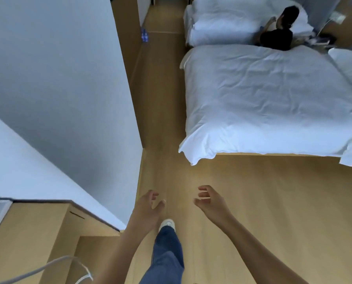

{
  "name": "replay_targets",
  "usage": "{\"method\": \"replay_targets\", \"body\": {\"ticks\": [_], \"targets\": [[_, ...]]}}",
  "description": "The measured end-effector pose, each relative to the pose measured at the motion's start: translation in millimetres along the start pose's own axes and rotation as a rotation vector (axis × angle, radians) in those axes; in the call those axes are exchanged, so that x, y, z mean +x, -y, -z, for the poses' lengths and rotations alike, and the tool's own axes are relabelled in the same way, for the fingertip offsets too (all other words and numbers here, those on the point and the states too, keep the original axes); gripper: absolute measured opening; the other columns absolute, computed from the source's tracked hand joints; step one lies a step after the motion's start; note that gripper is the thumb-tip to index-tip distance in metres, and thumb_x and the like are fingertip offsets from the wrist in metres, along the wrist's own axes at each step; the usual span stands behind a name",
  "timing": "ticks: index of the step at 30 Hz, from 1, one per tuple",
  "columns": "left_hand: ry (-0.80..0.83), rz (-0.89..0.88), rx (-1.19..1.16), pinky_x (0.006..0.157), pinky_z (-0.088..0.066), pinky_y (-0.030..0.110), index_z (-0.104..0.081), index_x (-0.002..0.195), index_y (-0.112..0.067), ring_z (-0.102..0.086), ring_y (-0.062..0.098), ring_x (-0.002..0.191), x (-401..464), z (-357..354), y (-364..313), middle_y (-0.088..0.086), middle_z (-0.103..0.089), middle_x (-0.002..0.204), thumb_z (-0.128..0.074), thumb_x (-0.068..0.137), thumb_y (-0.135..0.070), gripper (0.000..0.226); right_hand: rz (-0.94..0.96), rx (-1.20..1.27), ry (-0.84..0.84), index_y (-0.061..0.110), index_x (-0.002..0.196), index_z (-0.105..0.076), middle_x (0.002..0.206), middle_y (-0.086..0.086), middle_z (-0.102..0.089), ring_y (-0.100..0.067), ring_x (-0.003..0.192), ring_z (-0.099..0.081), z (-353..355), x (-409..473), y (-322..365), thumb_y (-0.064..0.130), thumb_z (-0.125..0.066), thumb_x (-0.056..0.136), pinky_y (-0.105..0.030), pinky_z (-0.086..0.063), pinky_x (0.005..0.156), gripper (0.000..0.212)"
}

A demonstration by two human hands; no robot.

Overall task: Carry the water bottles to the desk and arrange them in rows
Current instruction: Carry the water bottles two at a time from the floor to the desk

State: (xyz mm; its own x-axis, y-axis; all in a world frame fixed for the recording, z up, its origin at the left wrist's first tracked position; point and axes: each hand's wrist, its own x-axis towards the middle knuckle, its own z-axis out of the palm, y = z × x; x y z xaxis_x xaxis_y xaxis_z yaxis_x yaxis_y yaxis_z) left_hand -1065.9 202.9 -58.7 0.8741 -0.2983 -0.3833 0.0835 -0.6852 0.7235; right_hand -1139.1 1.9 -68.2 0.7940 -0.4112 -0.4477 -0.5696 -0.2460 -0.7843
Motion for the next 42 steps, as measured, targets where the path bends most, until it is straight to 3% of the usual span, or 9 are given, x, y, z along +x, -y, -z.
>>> {"method": "replay_targets", "body": {"ticks": [6,11,15,18,22,28,32,36,42], "targets": [[0.093,-0.062,0.101,0.082,-0.039,0.018,-0.051,0.128,-0.021,-0.049,0.004,0.104,130.7,32.0,-48.6,-0.003,-0.055,0.132,-0.052,0.098,-0.037,0.034,-0.016,-0.037,0.006,0.025,0.122,-0.057,0.114,0.005,-0.061,-0.006,0.094,-0.061,17.5,120.2,76.2,0.028,-0.067,0.090,-0.016,-0.044,0.063,0.034],[0.093,-0.166,0.354,0.086,-0.037,0.017,-0.046,0.133,-0.023,-0.055,0.010,0.117,216.2,61.3,-91.4,-0.006,-0.053,0.136,-0.044,0.100,-0.042,0.039,0.004,-0.018,0.044,0.020,0.125,-0.056,0.117,0.001,-0.061,-0.010,0.100,-0.061,26.8,210.6,137.1,0.026,-0.066,0.091,-0.016,-0.042,0.065,0.036],[0.069,-0.230,0.528,0.082,-0.038,0.016,-0.046,0.130,-0.023,-0.058,0.009,0.111,281.9,72.9,-118.0,-0.007,-0.057,0.128,-0.039,0.101,-0.043,0.036,-0.002,-0.010,0.061,0.020,0.120,-0.057,0.116,0.000,-0.063,-0.013,0.102,-0.061,29.8,283.6,168.6,0.025,-0.067,0.091,-0.015,-0.044,0.067,0.031],[0.077,-0.251,0.590,0.087,-0.042,0.020,-0.044,0.131,-0.023,-0.057,0.011,0.112,333.7,73.6,-133.9,-0.005,-0.055,0.130,-0.037,0.102,-0.042,0.036,-0.024,-0.027,0.097,0.020,0.118,-0.058,0.114,0.002,-0.065,-0.013,0.100,-0.062,33.3,340.4,184.8,0.025,-0.065,0.091,-0.016,-0.044,0.067,0.028],[0.087,-0.268,0.635,0.089,-0.041,0.019,-0.044,0.133,-0.023,-0.056,0.011,0.114,422.3,71.4,-158.3,-0.006,-0.054,0.133,-0.036,0.102,-0.043,0.037,0.000,-0.045,0.144,0.022,0.115,-0.059,0.114,0.004,-0.064,-0.011,0.100,-0.061,46.0,435.1,211.5,0.025,-0.065,0.091,-0.008,-0.040,0.067,0.024],[0.068,-0.230,0.634,0.092,-0.049,0.025,-0.047,0.128,-0.024,-0.058,0.009,0.107,570.2,84.8,-225.9,-0.007,-0.057,0.125,-0.040,0.101,-0.041,0.033,0.046,-0.038,0.163,0.018,0.120,-0.059,0.112,0.001,-0.066,-0.013,0.100,-0.063,93.3,591.8,283.1,0.025,-0.066,0.093,-0.022,-0.050,0.082,0.029],[0.020,-0.239,0.605,0.090,-0.049,0.026,-0.048,0.129,-0.024,-0.058,0.007,0.105,657.6,102.8,-274.6,-0.008,-0.057,0.122,-0.040,0.102,-0.041,0.033,0.107,-0.050,0.156,0.019,0.120,-0.059,0.109,0.002,-0.065,-0.011,0.098,-0.061,124.5,672.8,330.3,0.028,-0.065,0.094,-0.015,-0.045,0.075,0.028],[0.034,-0.230,0.551,0.085,-0.047,0.023,-0.049,0.130,-0.022,-0.056,0.008,0.105,729.7,109.8,-309.0,-0.008,-0.058,0.122,-0.042,0.101,-0.040,0.035,0.110,-0.081,0.174,0.019,0.123,-0.057,0.112,0.004,-0.063,-0.013,0.105,-0.060,144.7,738.0,361.7,0.030,-0.064,0.095,-0.019,-0.046,0.084,0.031],[0.060,-0.209,0.511,0.081,-0.043,0.025,-0.050,0.129,-0.022,-0.055,0.011,0.106,854.4,123.7,-342.6,-0.007,-0.056,0.123,-0.041,0.100,-0.039,0.035,0.100,-0.123,0.152,0.025,0.115,-0.056,0.108,0.008,-0.059,-0.010,0.098,-0.059,158.6,853.8,397.5,0.032,-0.062,0.095,-0.018,-0.049,0.083,0.022]]}}
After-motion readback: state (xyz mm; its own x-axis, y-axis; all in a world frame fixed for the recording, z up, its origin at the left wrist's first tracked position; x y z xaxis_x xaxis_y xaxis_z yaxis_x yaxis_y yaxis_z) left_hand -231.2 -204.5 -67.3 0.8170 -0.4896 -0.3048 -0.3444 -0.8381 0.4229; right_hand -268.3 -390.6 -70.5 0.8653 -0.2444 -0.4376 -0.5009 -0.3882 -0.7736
